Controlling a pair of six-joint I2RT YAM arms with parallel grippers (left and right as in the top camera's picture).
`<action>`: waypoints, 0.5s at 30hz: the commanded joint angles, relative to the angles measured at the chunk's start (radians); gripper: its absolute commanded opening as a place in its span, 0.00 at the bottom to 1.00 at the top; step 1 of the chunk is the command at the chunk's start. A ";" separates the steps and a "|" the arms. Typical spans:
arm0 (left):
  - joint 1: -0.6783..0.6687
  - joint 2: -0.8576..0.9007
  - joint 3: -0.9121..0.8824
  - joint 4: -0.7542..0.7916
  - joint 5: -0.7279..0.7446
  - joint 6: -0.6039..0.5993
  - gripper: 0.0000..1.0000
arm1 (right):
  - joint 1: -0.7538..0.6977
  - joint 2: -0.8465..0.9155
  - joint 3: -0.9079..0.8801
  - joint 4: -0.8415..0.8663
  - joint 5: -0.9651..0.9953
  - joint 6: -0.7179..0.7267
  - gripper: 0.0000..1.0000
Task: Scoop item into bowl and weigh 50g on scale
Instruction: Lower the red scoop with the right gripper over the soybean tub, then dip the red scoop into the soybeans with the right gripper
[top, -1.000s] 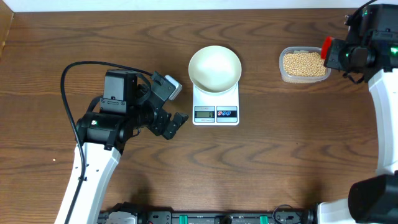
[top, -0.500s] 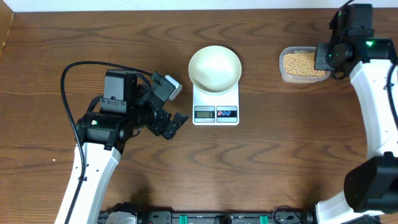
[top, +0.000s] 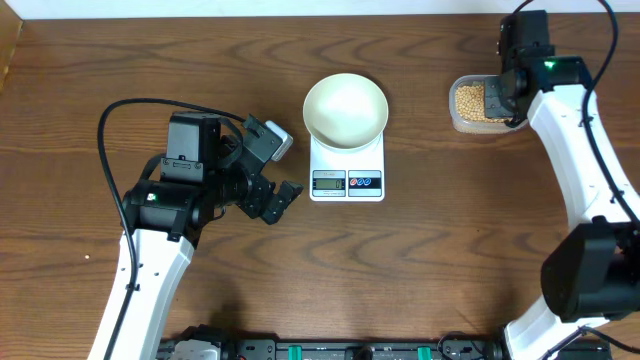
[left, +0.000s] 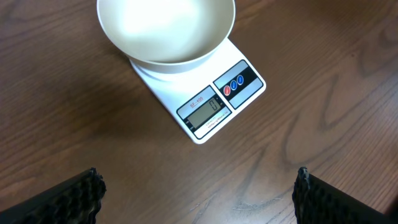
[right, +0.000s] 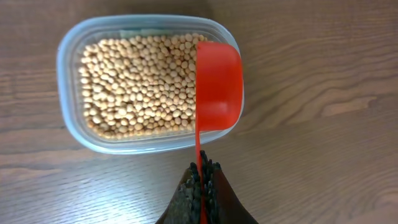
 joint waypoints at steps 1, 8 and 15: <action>-0.002 0.005 0.024 0.000 -0.009 0.018 0.98 | 0.008 0.024 0.011 0.000 0.063 -0.012 0.01; -0.002 0.005 0.024 0.000 -0.009 0.018 0.98 | 0.008 0.043 0.011 -0.009 0.062 -0.003 0.01; -0.002 0.005 0.024 0.000 -0.009 0.018 0.98 | 0.006 0.082 0.011 -0.010 0.003 0.015 0.01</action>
